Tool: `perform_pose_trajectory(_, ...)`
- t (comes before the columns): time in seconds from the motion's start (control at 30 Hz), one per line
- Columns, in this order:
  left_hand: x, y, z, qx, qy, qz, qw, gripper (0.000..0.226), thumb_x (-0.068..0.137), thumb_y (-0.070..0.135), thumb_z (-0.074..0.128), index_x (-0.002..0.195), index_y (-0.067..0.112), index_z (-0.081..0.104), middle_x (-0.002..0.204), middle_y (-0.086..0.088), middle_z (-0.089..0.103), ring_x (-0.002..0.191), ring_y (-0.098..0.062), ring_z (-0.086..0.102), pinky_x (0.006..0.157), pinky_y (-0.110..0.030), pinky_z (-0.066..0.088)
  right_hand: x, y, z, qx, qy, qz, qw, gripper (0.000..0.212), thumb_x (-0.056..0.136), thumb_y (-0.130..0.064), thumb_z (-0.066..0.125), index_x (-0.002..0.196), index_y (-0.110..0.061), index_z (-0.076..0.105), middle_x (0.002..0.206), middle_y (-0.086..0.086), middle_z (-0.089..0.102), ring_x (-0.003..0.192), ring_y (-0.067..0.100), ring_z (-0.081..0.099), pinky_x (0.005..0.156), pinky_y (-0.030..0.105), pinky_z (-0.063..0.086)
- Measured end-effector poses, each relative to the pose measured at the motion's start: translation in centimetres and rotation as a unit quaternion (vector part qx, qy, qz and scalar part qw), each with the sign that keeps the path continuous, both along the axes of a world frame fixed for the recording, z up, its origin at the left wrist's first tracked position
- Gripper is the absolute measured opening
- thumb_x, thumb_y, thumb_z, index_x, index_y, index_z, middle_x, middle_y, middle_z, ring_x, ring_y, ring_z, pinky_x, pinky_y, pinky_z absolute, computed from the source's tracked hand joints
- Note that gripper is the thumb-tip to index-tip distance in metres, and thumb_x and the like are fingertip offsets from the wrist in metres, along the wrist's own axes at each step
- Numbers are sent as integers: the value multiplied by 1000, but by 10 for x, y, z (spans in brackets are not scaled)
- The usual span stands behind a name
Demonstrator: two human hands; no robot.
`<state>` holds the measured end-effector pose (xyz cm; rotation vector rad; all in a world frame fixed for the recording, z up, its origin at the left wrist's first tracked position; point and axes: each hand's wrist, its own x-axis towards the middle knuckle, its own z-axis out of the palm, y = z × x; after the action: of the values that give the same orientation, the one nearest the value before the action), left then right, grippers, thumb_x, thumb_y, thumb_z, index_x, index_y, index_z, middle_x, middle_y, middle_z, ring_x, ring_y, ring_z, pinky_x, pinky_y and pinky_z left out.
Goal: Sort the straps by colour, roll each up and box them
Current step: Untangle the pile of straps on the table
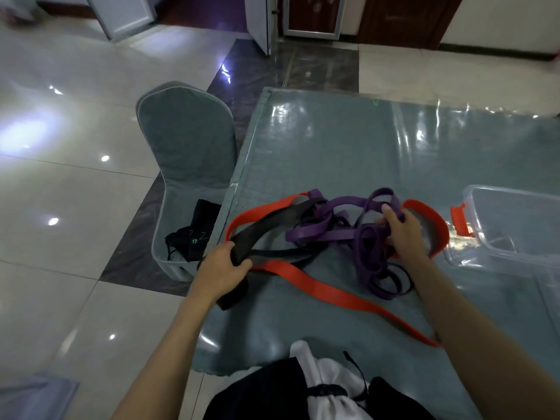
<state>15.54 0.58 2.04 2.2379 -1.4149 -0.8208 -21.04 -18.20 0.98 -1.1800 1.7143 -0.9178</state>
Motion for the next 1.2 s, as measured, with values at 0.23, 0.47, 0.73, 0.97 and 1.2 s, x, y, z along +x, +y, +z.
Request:
perform_pose_trajectory(0.23, -32, -4, -14, -82, 266, 80, 957, 14, 101, 18, 69, 106, 16, 55, 83, -6, 77, 87, -17, 75, 87, -34, 55, -7, 19, -27, 77, 73, 34, 994, 46, 104, -44, 59, 114, 0, 69, 110, 21, 74, 102, 39, 69, 89, 46, 54)
perform_pose_trajectory(0.47, -61, -17, -8, -167, 362, 78, 914, 17, 105, 21, 65, 110, 24, 50, 63, -10, 64, 54, -29, 66, 61, -33, 58, 19, 67, -7, -136, 238, 62, 960, 72, 83, -4, 71, 151, -3, 47, 157, 21, 43, 152, 41, 31, 124, 55, 23)
perform_pose_trajectory(0.73, -76, -27, 13, -227, 380, 59, 895, 19, 105, 30, 63, 112, 36, 47, 114, -4, 74, 48, -29, 65, 51, -34, 57, 70, 119, -17, -137, 290, 412, 853, 51, 95, -38, 69, 141, -20, 56, 110, -3, 59, 95, 15, 59, 85, 44, 57)
perform_pose_trajectory(0.97, -73, -20, 32, -302, 399, 46, 865, 26, 102, 23, 63, 118, 29, 43, 141, 8, 66, 60, -18, 69, 49, -29, 55, 75, 111, -36, -106, 374, 384, 837, 30, 89, -24, 73, 112, -7, 64, 133, 12, 48, 96, 38, 64, 74, 44, 56)
perform_pose_trajectory(1.2, -66, -20, 60, -328, 378, 34, 865, 19, 101, 27, 63, 111, 30, 48, 130, -1, 74, 51, -4, 61, 41, -19, 46, 34, 76, -21, -167, 270, 224, 922, 17, 92, 5, 59, 107, 0, 65, 108, 19, 62, 91, 43, 62, 80, 51, 51)
